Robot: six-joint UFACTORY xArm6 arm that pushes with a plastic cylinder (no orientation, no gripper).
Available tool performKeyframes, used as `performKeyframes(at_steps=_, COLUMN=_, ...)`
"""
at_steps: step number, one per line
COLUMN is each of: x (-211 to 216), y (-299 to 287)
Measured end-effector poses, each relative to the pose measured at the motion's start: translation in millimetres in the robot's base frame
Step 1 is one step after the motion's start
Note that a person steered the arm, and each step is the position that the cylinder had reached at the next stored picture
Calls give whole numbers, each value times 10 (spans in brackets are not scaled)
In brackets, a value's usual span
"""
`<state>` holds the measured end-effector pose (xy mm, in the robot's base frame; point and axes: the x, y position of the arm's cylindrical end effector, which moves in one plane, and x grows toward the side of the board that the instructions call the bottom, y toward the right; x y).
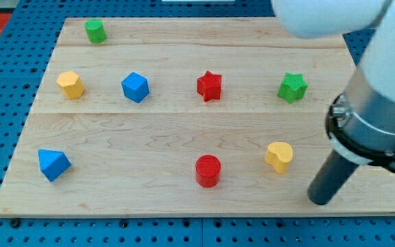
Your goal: Move the yellow heart to the left side of the green star
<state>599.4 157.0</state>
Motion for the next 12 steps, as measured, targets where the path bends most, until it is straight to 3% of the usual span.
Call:
performKeyframes(at_steps=1, x=-12, y=-11)
performKeyframes(at_steps=4, x=-1031, y=-843)
performKeyframes(at_steps=6, x=-954, y=-1187)
performKeyframes(at_steps=10, x=-1760, y=-656)
performKeyframes(at_steps=11, x=-1723, y=-625)
performKeyframes(at_steps=12, x=-1234, y=-543)
